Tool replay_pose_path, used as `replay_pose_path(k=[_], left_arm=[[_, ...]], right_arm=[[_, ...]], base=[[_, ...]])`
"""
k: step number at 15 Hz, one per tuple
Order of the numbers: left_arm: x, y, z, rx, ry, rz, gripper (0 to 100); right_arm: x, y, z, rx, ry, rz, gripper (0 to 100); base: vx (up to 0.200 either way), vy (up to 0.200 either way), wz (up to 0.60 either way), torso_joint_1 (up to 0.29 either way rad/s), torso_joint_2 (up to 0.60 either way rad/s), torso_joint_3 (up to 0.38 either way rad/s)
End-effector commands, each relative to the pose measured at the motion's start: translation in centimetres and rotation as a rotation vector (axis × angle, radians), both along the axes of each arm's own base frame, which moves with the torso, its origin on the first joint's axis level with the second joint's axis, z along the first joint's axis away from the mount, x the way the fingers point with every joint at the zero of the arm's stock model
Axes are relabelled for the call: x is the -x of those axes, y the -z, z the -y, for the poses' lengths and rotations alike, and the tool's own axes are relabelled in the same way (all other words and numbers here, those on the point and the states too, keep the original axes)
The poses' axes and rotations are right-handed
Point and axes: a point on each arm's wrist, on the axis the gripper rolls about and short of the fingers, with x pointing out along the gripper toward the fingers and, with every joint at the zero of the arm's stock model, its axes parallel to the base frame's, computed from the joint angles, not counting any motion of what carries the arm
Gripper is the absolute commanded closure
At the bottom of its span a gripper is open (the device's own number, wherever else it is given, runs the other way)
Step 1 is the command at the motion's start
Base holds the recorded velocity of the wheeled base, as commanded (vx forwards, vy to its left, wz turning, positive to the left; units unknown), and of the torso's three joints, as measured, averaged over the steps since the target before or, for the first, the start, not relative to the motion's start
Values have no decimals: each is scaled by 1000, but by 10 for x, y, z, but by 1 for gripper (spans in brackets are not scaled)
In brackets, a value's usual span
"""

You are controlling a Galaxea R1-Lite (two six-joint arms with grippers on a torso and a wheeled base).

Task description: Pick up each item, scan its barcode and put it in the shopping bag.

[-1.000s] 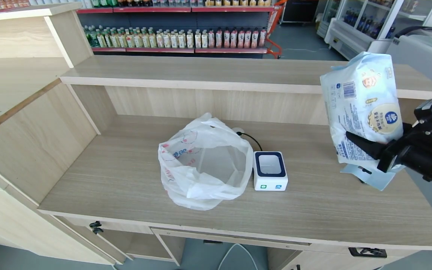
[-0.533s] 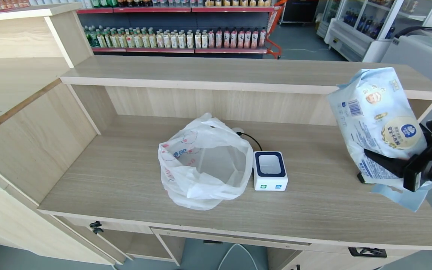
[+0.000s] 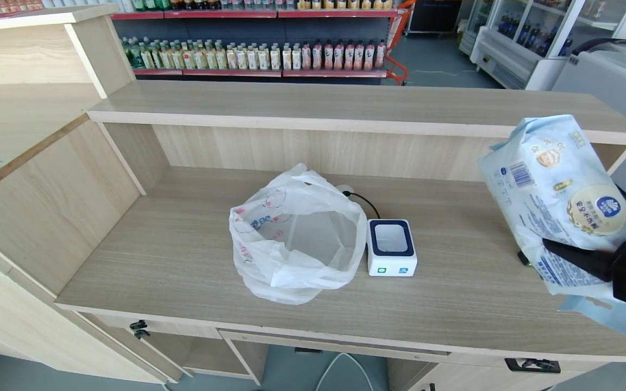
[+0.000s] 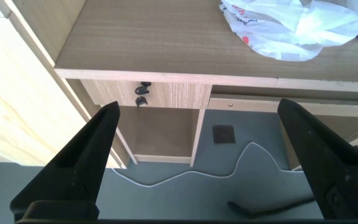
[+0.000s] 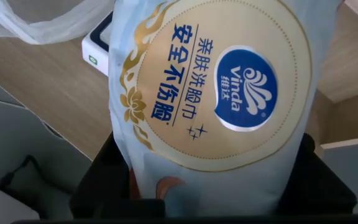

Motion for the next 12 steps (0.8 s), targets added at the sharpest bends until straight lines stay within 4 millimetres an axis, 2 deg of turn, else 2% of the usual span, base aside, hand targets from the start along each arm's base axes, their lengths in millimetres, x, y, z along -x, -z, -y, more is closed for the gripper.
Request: replay_pose_path(k=[1,3,5,6,7,12], left_arm=[[0,0,0,0,0,-1,0],[0,0,0,0,0,-1,0],[0,0,0,0,0,-1,0],[0,0,0,0,0,-1,0],[0,0,0,0,0,-1,0],[0,0,0,0,0,-1,0]], right_arm=[[10,-10,-2,2,-1,48,100],[9,-14,-4,-15,34,29,100],[3,-19,-22,-131,-7,-33,100],[1,-20,-24,-145,-14,-39,100],[2,-31,-42,-225,-40,-42,100],[22,-35,-73,-244,128,1,100]], base=[[0,0,0,0,0,0],[0,0,0,0,0,0],[0,0,0,0,0,0],[0,0,0,0,0,0],[0,0,0,0,0,0],[0,0,0,0,0,0]])
